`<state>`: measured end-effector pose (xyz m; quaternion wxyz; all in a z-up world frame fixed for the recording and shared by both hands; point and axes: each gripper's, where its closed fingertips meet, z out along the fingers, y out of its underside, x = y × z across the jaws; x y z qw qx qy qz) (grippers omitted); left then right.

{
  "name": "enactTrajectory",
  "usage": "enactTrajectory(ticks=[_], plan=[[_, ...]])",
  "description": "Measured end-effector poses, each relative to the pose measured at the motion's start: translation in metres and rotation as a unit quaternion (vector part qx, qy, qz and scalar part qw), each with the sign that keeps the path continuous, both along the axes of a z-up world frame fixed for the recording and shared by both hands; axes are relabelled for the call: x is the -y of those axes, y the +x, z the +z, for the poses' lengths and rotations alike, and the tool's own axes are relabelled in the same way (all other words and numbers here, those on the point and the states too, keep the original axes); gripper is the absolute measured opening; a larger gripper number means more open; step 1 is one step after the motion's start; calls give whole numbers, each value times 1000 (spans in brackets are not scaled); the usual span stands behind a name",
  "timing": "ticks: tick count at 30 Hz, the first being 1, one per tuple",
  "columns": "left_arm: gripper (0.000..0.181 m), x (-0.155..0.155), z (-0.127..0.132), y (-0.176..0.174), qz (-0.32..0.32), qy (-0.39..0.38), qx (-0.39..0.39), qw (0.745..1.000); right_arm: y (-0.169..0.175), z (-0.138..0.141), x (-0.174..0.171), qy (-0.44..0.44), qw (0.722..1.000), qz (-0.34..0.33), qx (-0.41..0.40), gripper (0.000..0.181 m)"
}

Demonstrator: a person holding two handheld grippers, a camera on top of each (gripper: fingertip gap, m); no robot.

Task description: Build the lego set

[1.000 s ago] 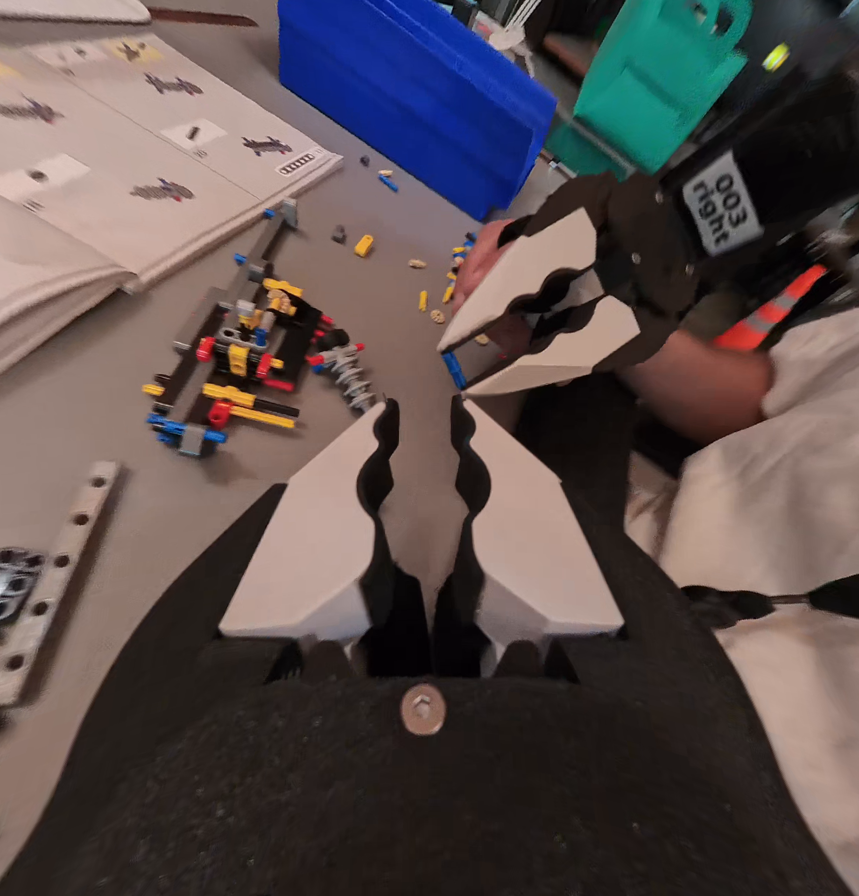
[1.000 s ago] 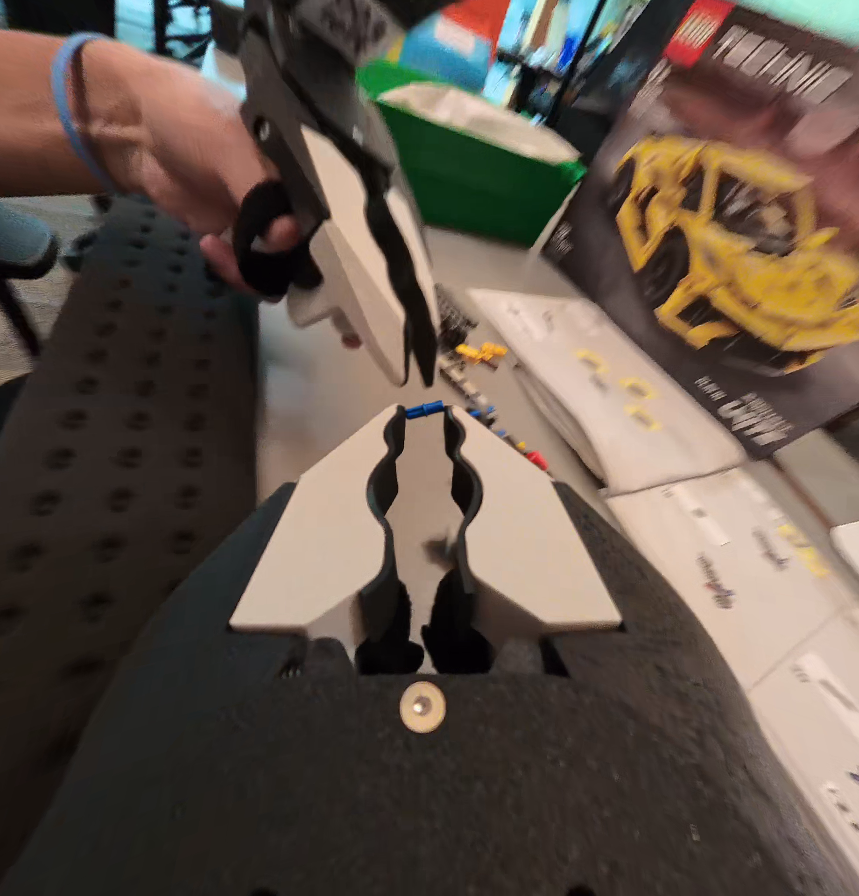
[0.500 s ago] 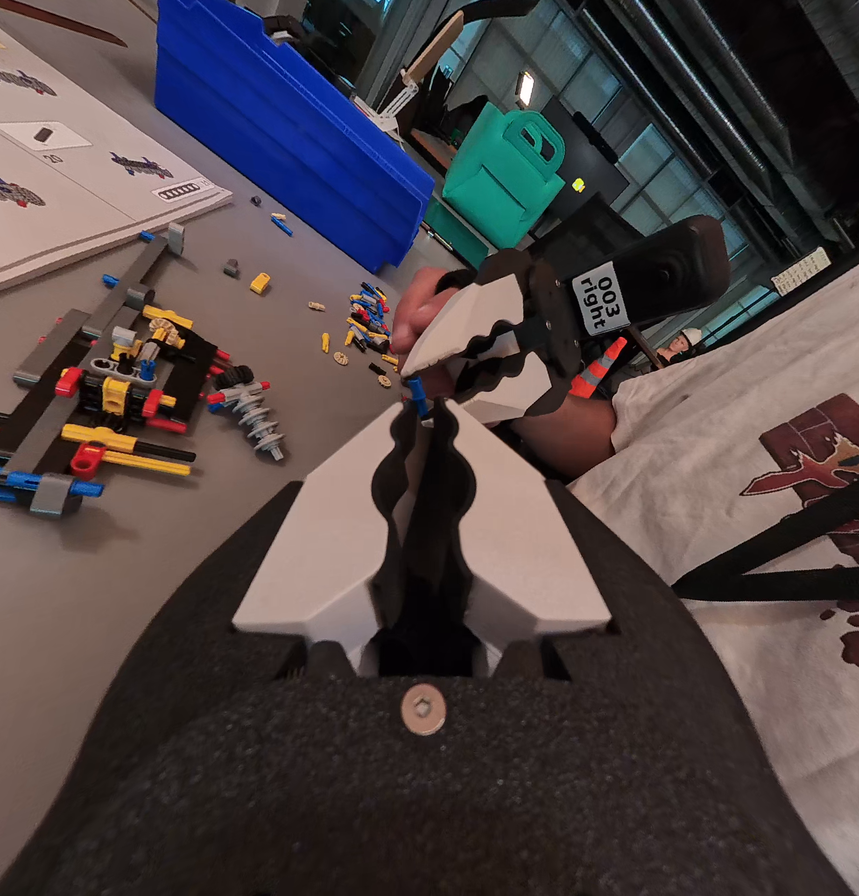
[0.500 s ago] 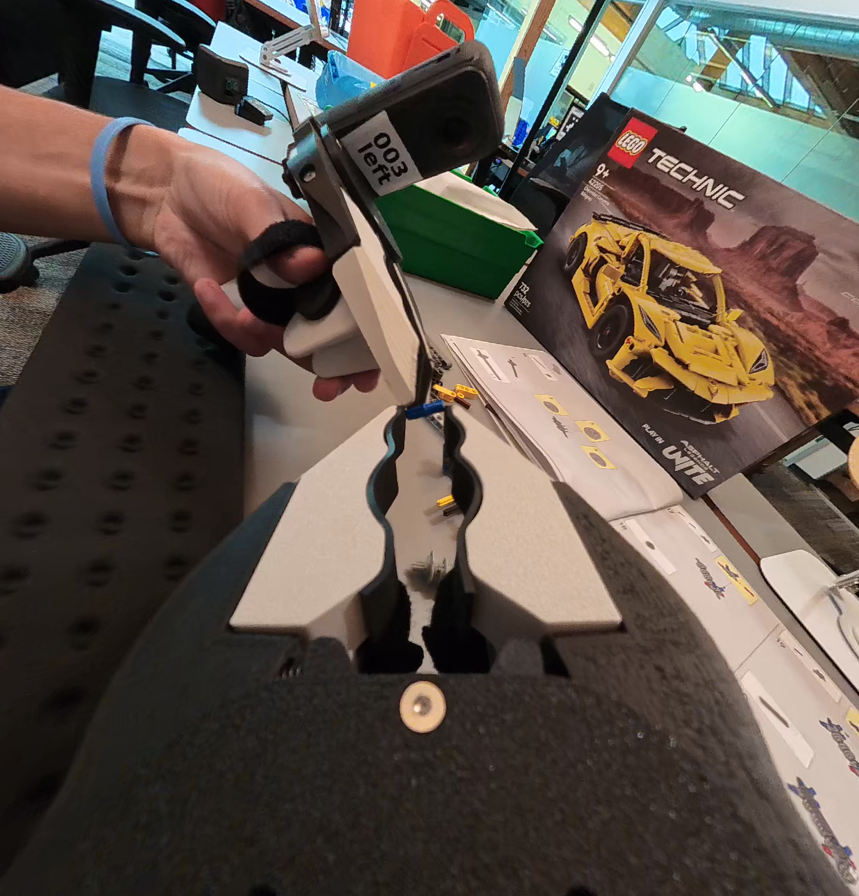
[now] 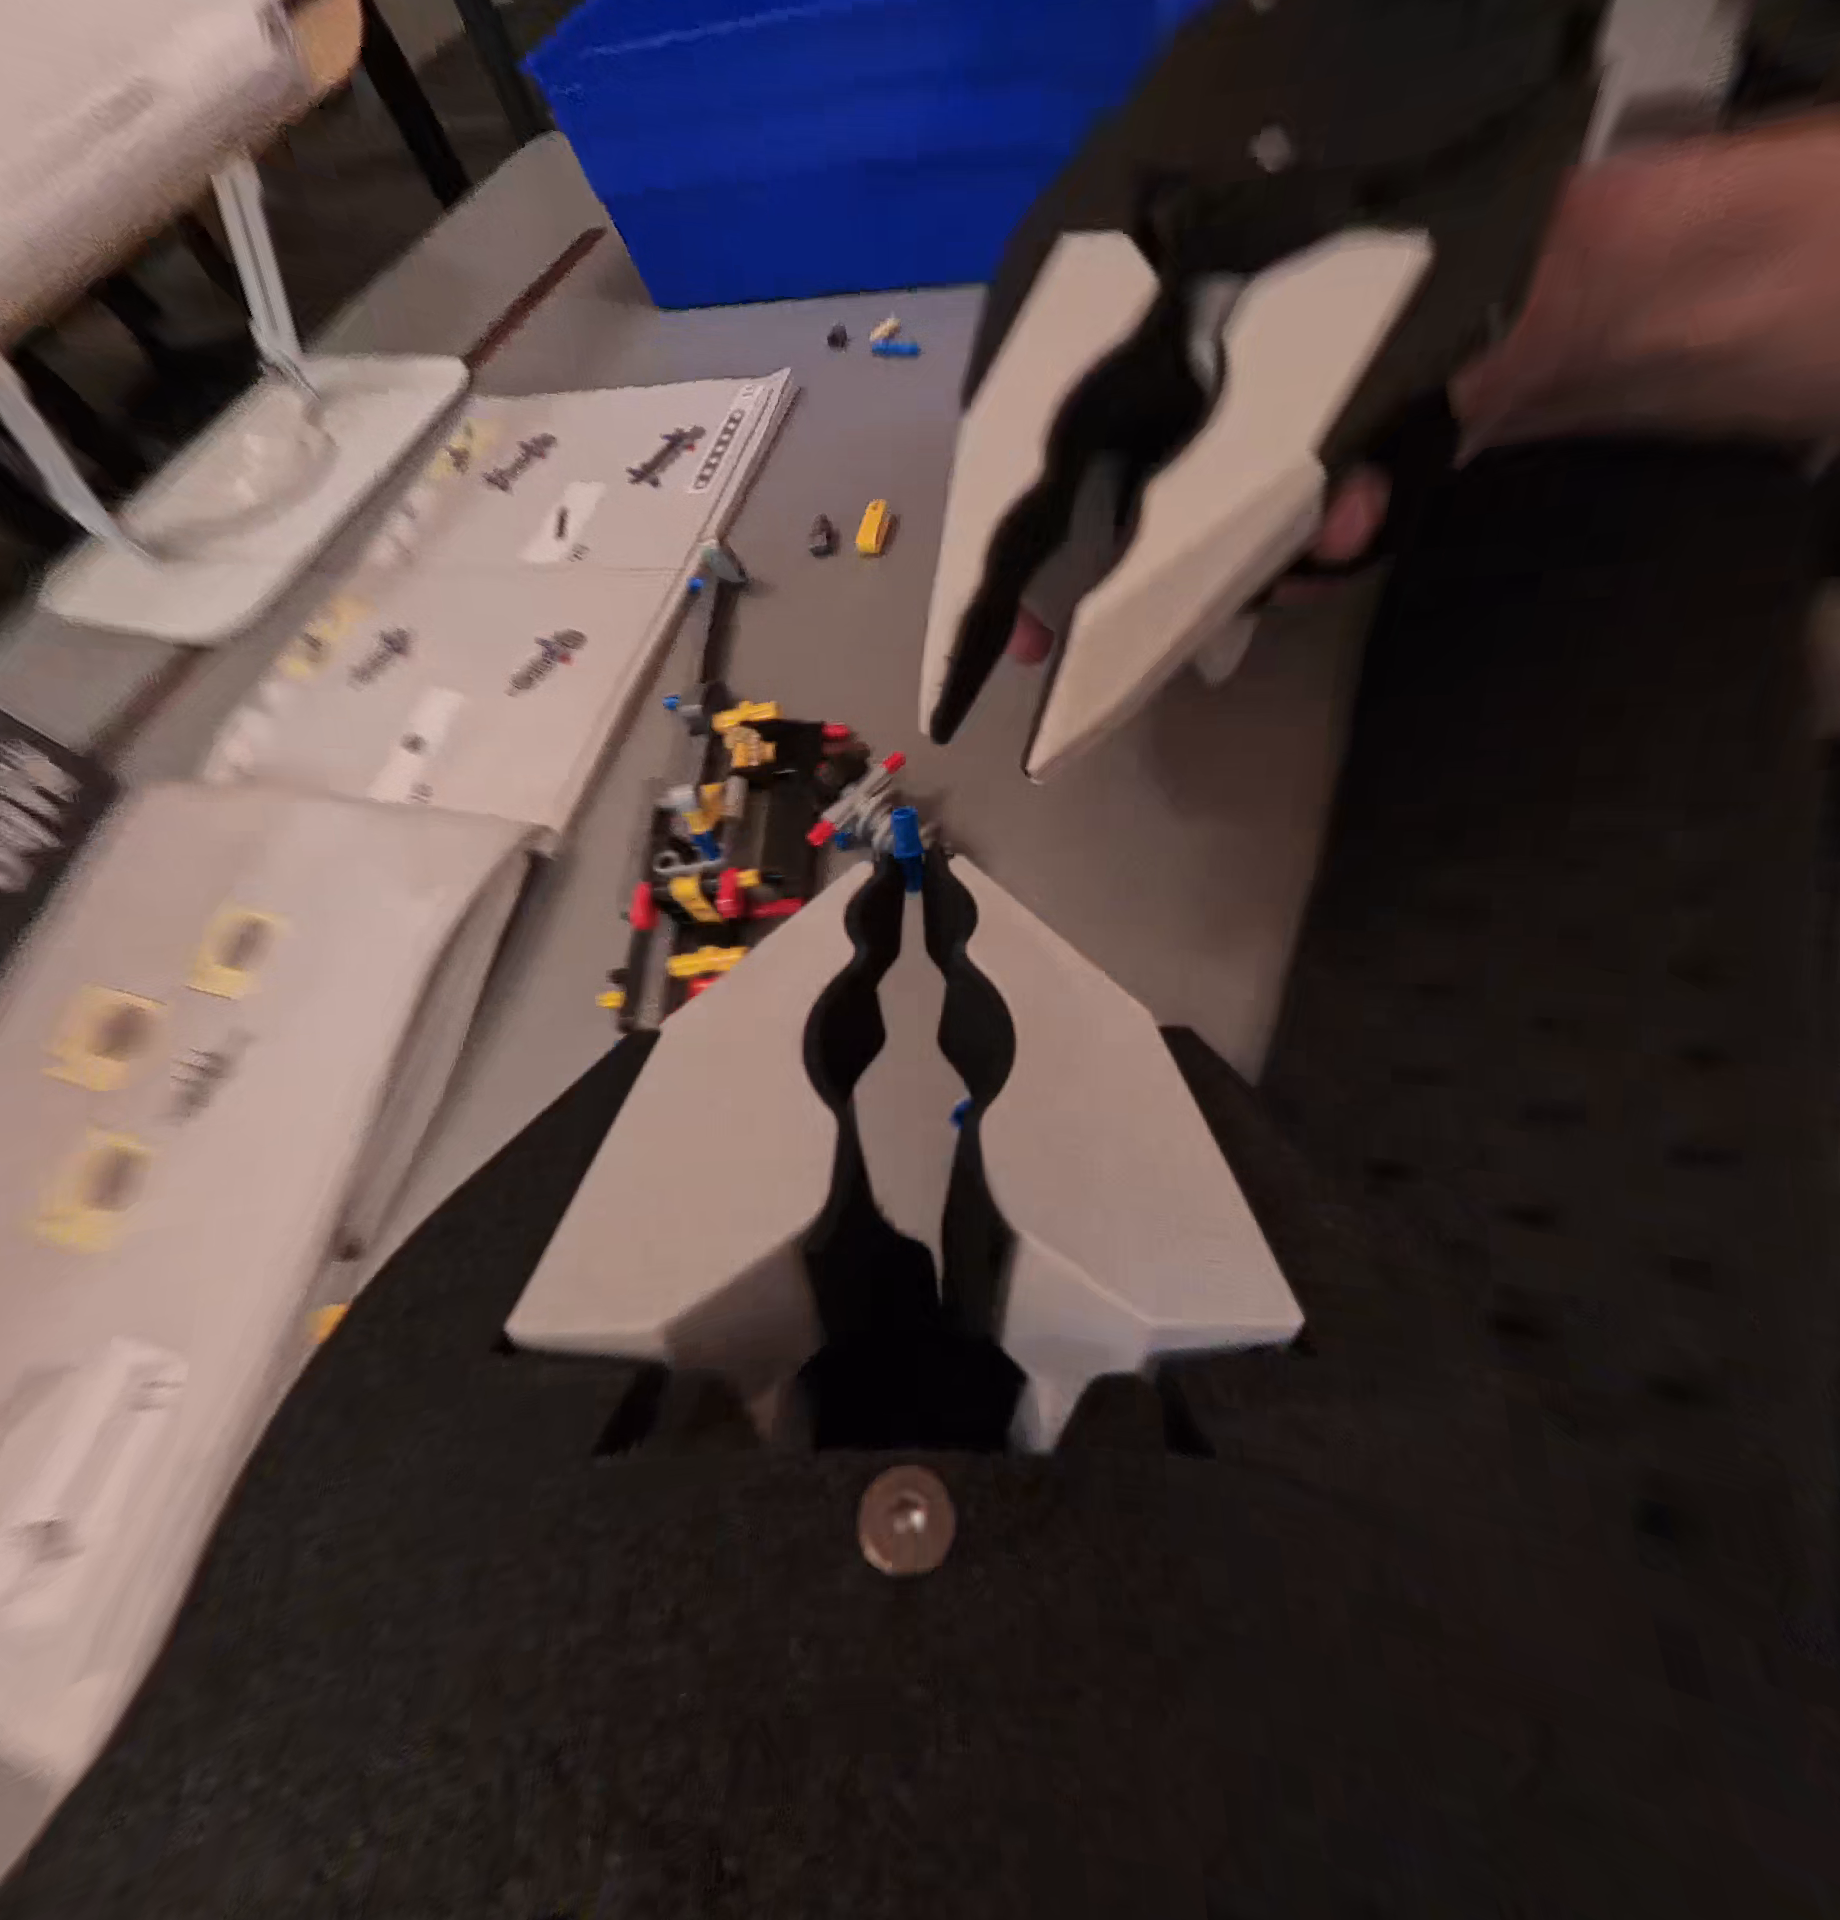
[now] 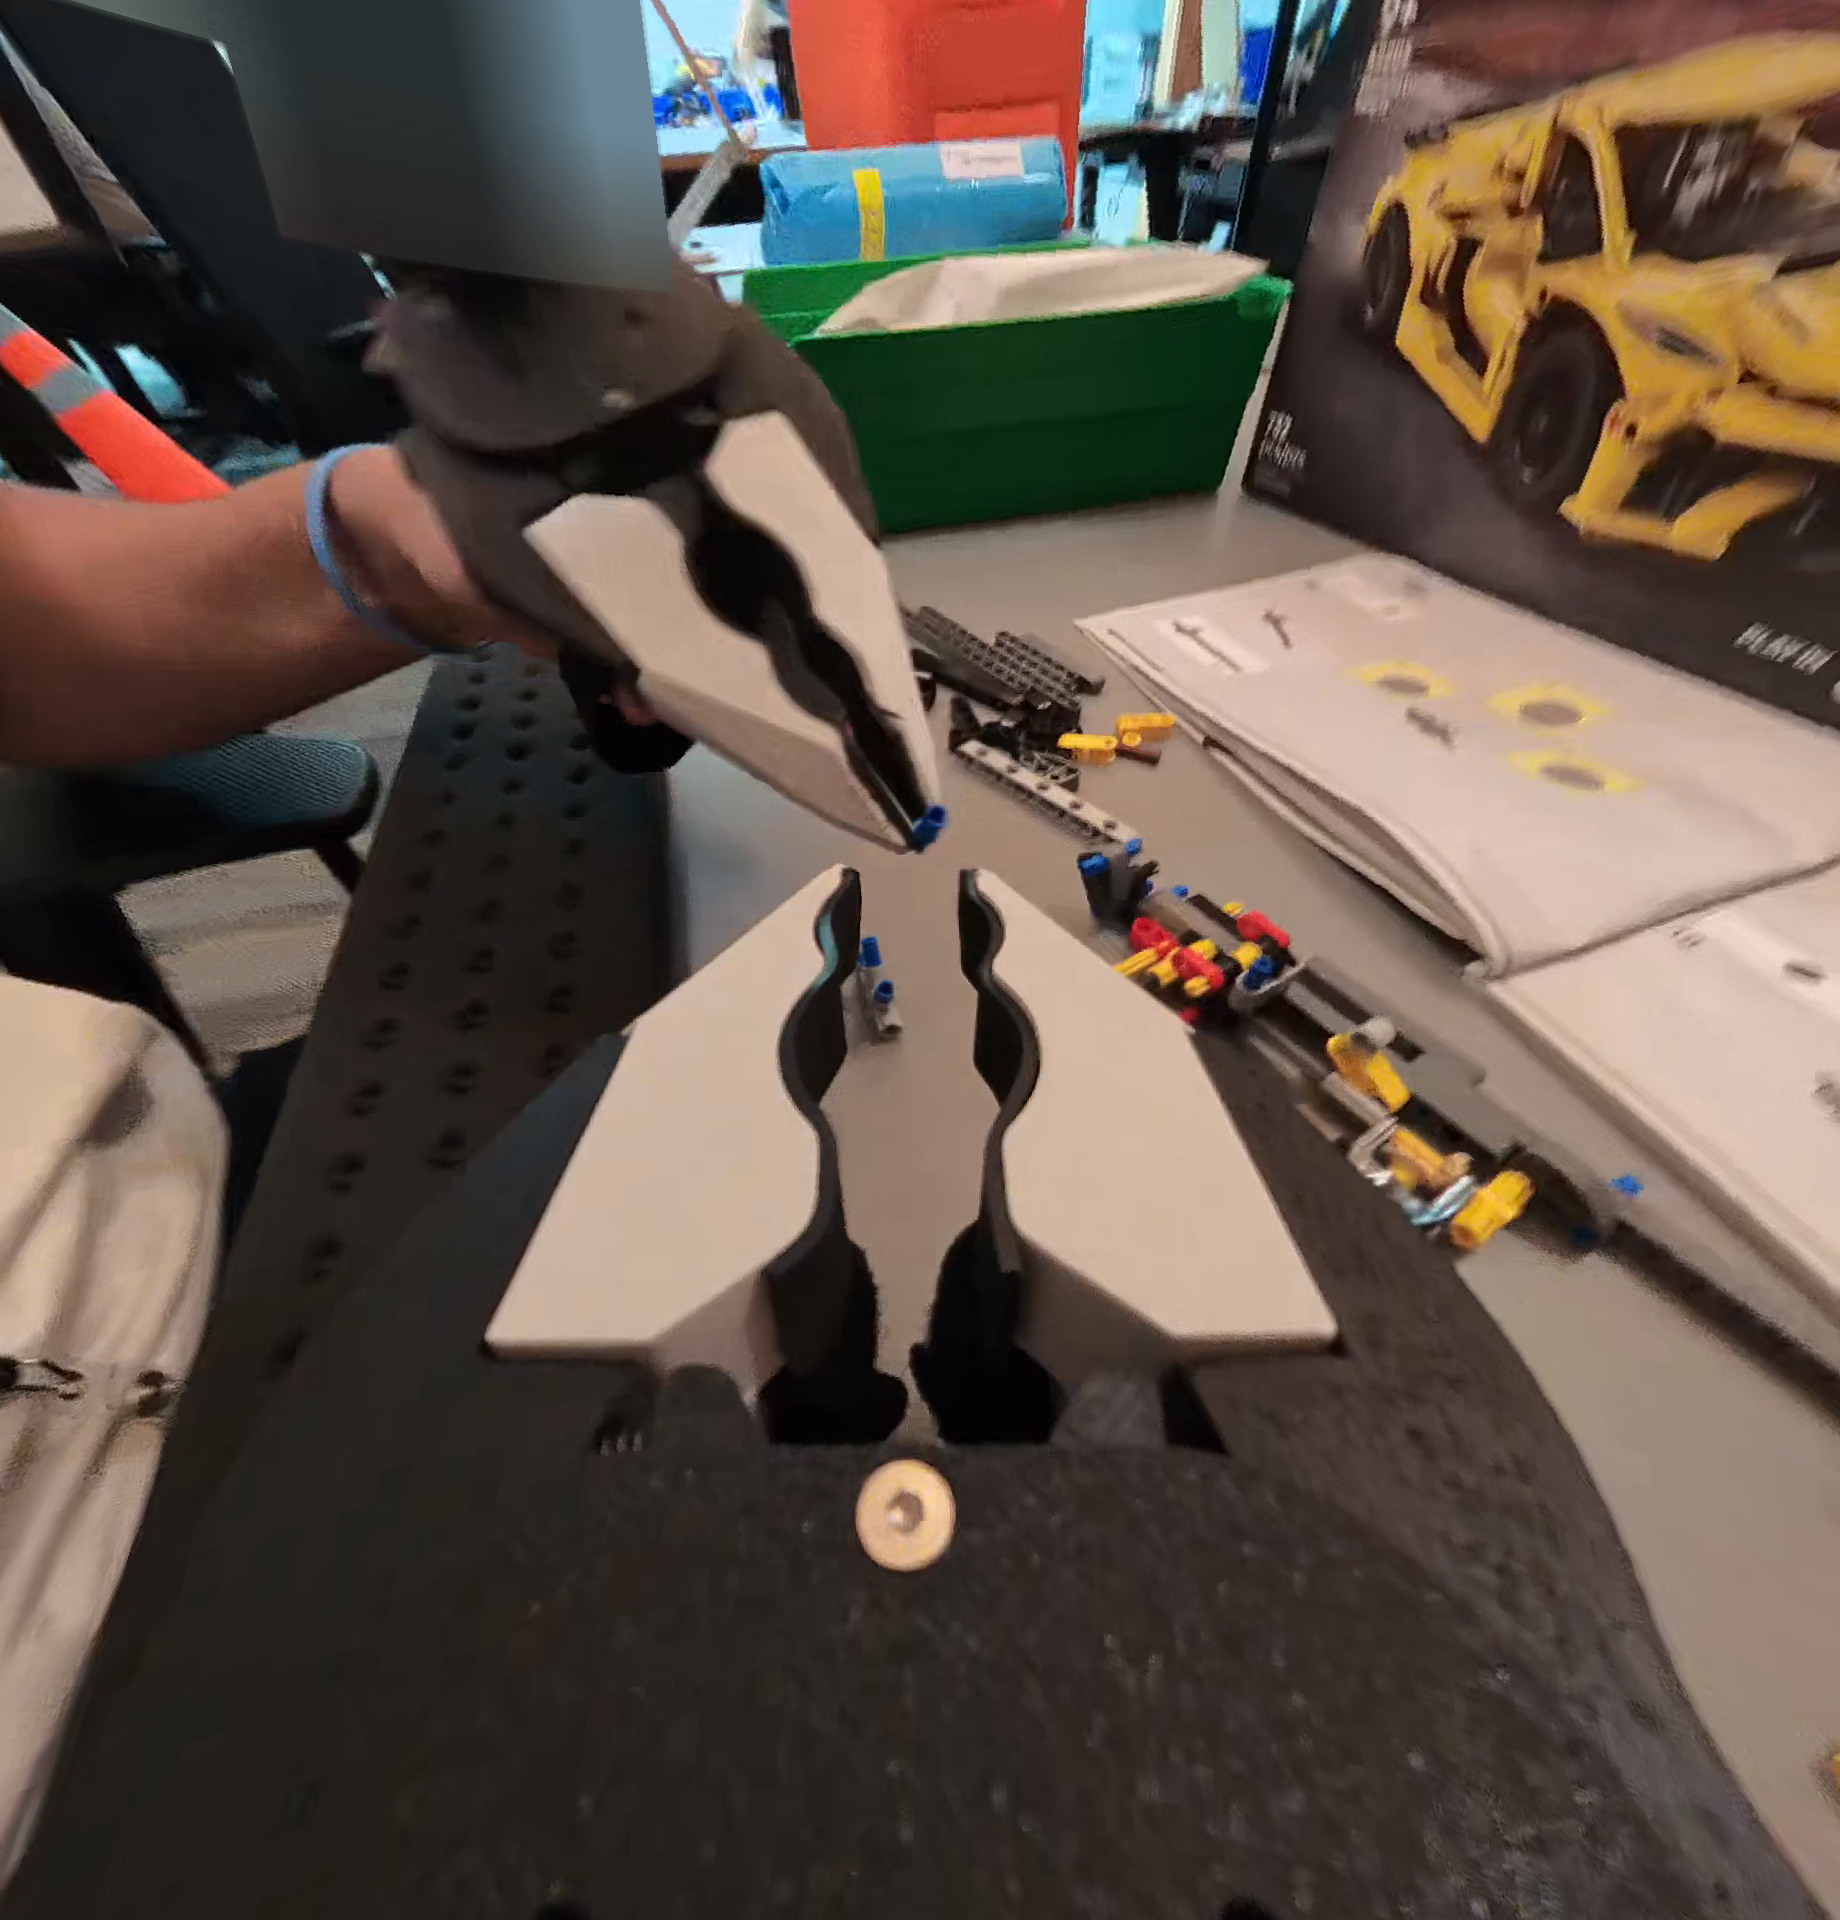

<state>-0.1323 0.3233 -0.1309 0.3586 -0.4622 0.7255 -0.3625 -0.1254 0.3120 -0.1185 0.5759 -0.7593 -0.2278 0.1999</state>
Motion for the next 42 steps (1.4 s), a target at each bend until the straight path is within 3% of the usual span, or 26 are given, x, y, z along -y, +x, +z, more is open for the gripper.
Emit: enactTrajectory(ticks=[2,5,14,26,31,35,42], plan=[[2,-3,-3,-1,-5,131,8,991,-4,-6,-1,-39,999,15,-32,16],[2,-7,-7,-1,-4,262,6,965,-10,-6,-2,-58,996,27,-61,15],[2,-2,-2,4,-1,410,27,912,-6,-15,-8,-79,995,7,-59,11],[2,9,9,4,-12,433,61,899,-6,0,-5,-67,991,24,-112,6],[2,17,22,2,-16,412,94,906,-8,13,3,-58,985,56,-154,3],[2,22,31,-2,-17,350,109,930,-8,23,10,-58,975,81,-200,3],[5,21,28,-3,-22,377,106,920,-11,27,14,-63,969,100,-218,3]])
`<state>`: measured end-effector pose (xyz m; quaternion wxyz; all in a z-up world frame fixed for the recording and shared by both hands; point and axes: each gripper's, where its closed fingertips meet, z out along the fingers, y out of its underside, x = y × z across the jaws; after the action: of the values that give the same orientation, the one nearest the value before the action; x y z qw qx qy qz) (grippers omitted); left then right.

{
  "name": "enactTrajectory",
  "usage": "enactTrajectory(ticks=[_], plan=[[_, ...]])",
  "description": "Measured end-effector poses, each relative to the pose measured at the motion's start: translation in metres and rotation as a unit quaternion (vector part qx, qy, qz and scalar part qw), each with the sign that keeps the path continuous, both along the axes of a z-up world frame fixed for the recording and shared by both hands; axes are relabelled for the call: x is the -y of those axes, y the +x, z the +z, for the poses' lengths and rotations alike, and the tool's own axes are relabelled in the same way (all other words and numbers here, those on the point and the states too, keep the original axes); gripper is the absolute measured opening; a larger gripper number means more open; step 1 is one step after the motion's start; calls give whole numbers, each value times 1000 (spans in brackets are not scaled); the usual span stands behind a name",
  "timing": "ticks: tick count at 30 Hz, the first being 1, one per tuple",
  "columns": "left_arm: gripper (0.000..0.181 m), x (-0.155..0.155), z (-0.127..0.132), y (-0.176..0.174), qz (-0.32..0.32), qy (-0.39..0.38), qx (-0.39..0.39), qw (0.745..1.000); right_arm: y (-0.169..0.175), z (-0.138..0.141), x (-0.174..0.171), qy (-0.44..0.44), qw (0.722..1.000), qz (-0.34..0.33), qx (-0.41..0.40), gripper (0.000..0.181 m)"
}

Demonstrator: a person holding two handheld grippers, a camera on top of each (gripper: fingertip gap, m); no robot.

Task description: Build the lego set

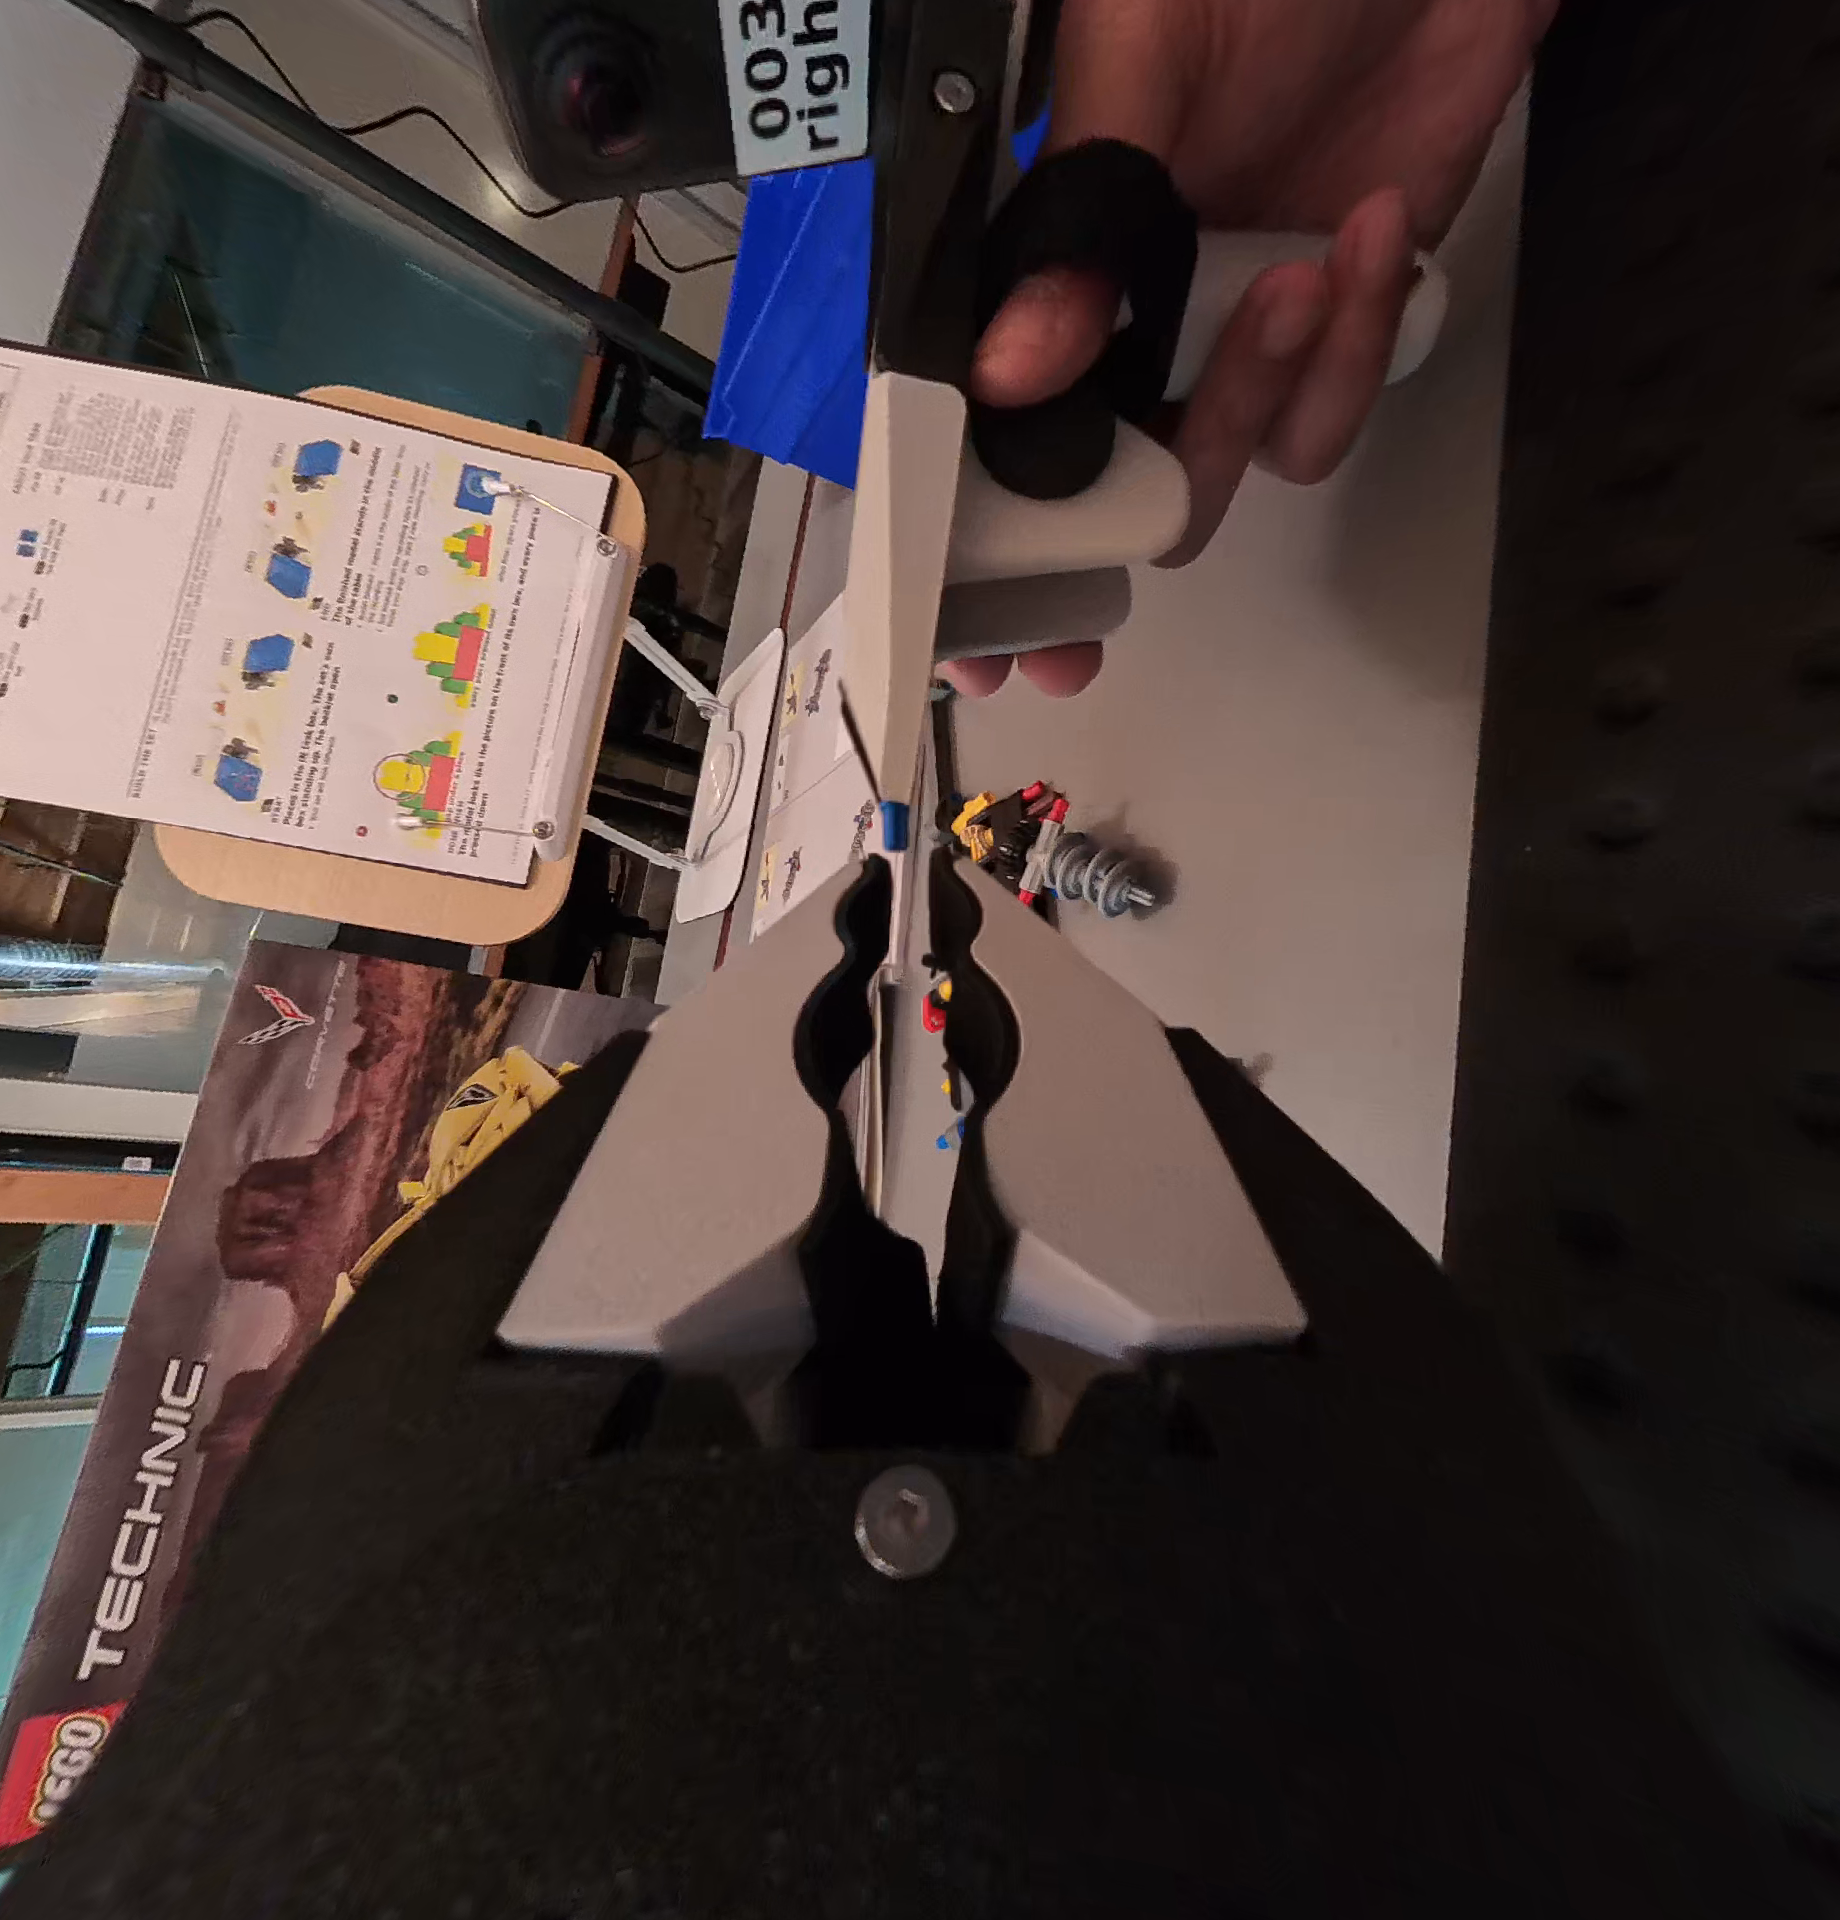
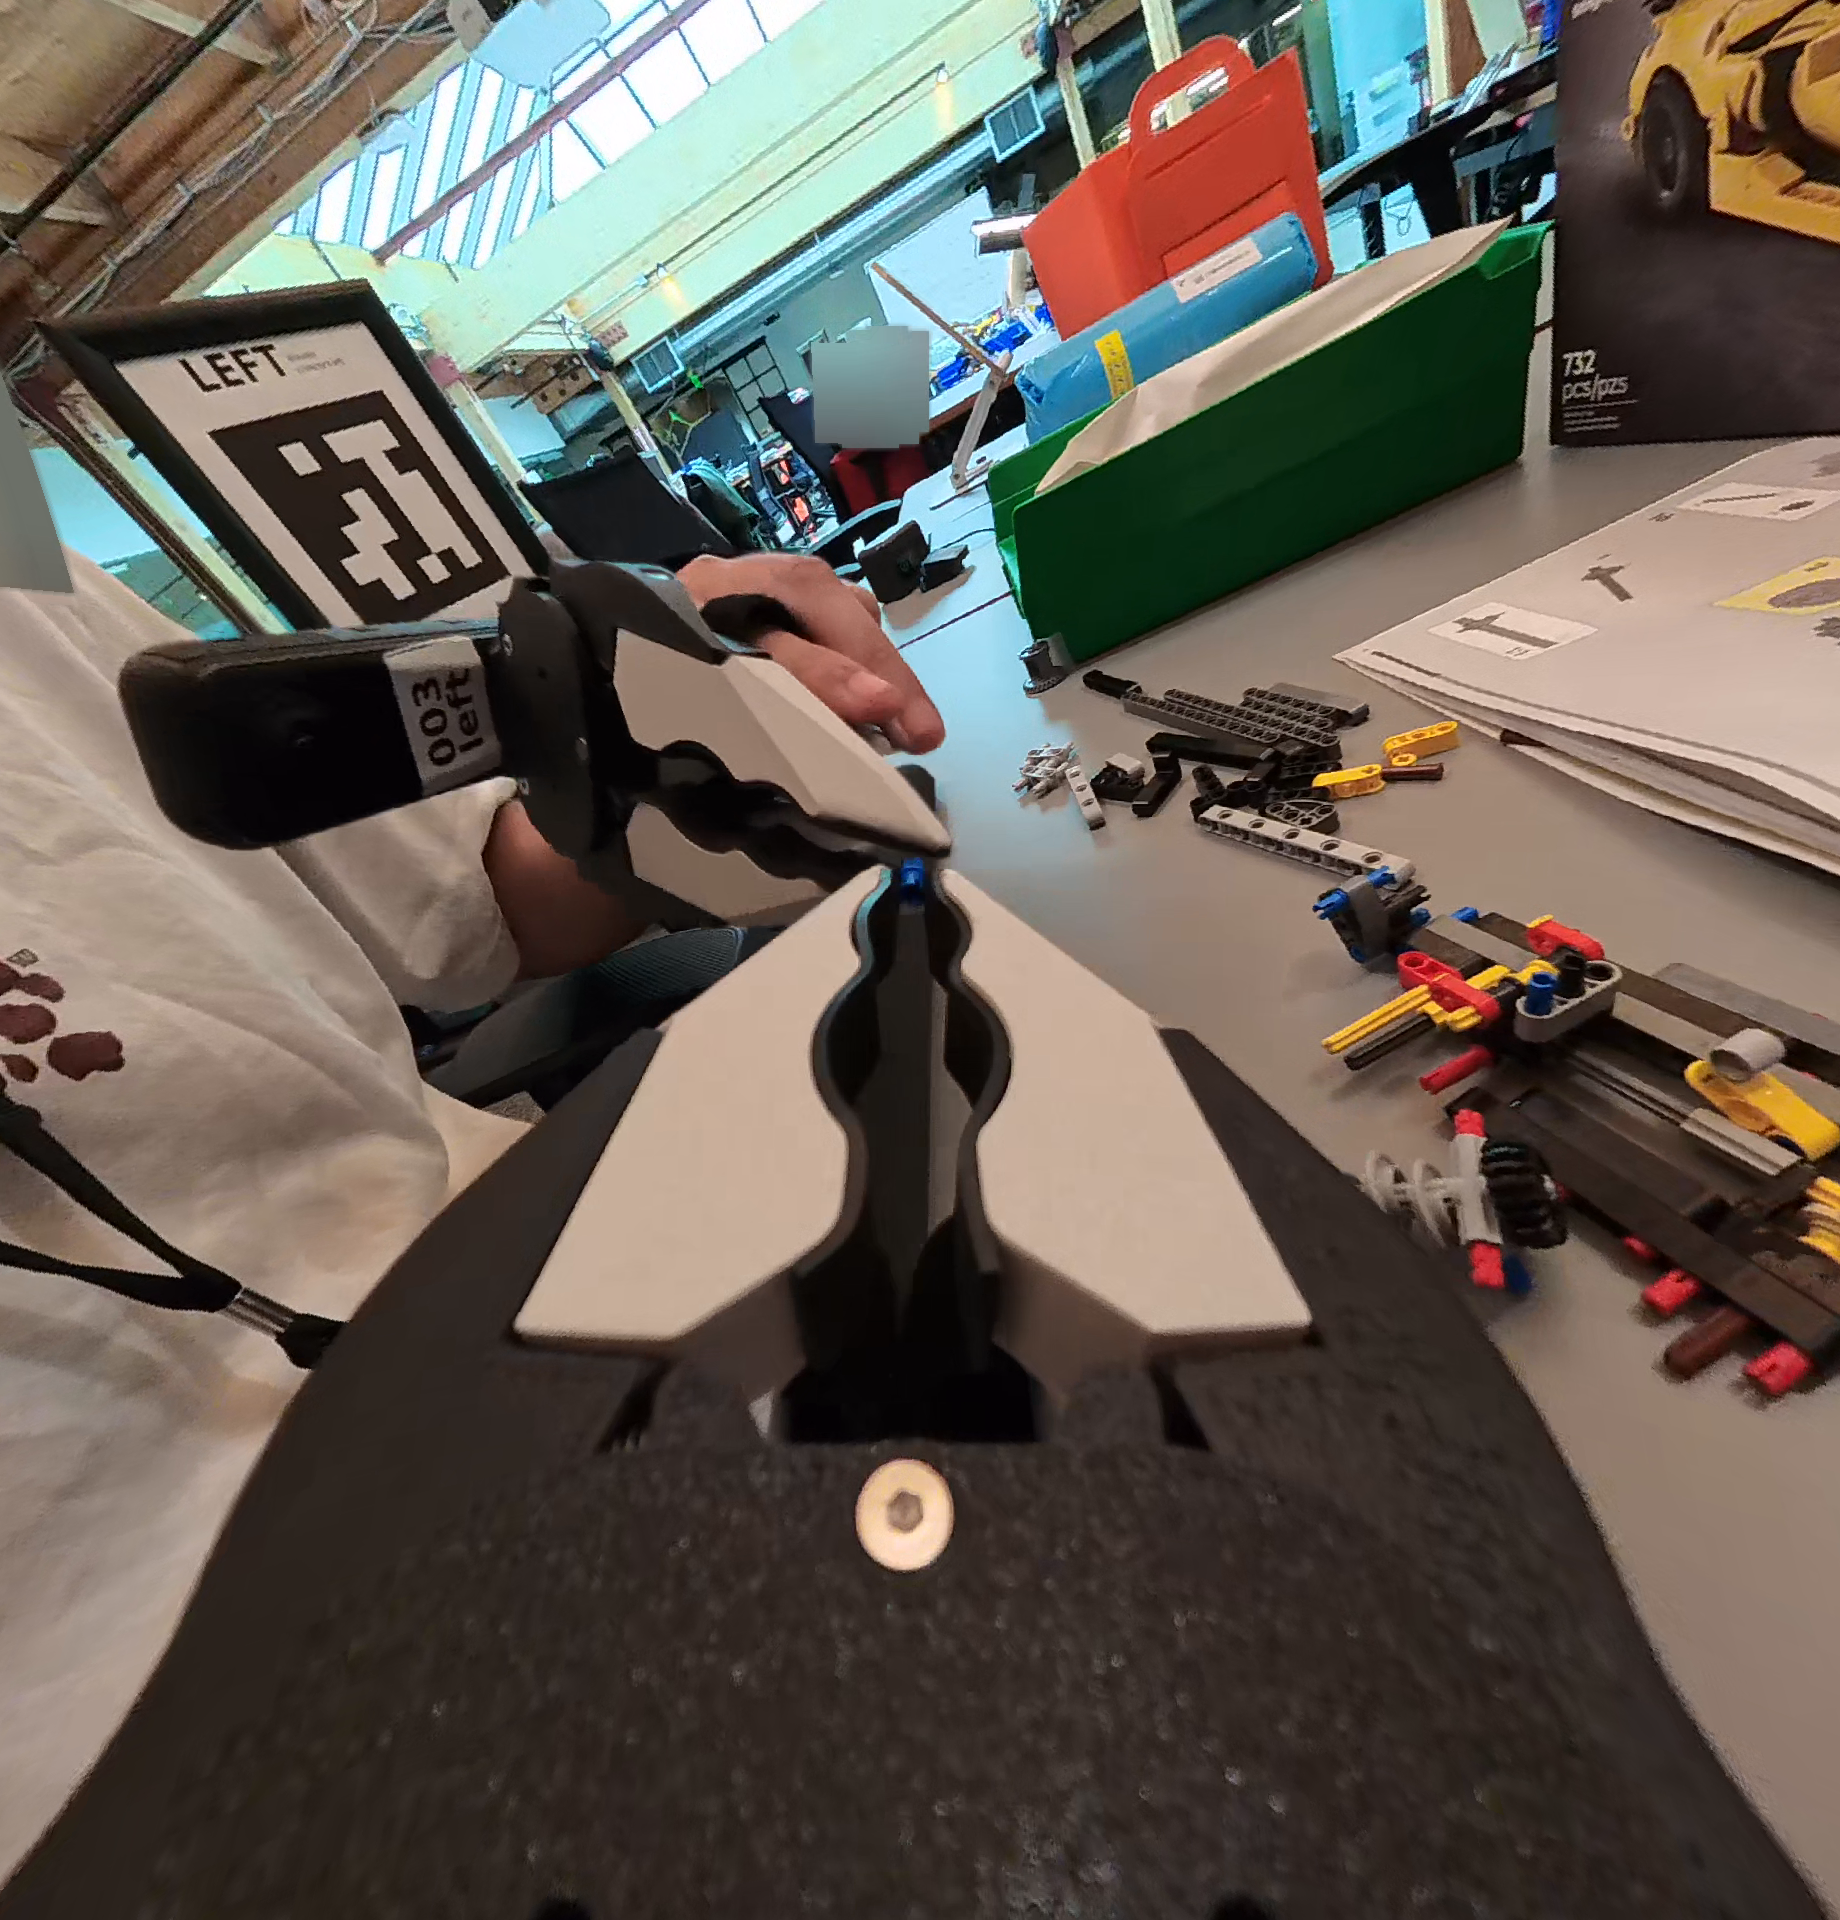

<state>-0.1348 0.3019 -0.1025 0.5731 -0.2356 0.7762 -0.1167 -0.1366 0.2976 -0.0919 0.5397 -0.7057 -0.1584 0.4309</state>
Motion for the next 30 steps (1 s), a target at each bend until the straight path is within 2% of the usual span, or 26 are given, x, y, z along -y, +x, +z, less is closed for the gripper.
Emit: enactTrajectory(ticks=[9,22,30], plan=[[2,-3,-7,1,13,24,-11,1000,-1,-10,-4,-7,999,-13,34,3],[1,-7,-12,4,17,10,-24,1000,2,-16,-8,-1,998,-28,62,4],[6,-5,-11,5,16,18,-14,1000,2,-16,-8,9,997,-32,71,4]])
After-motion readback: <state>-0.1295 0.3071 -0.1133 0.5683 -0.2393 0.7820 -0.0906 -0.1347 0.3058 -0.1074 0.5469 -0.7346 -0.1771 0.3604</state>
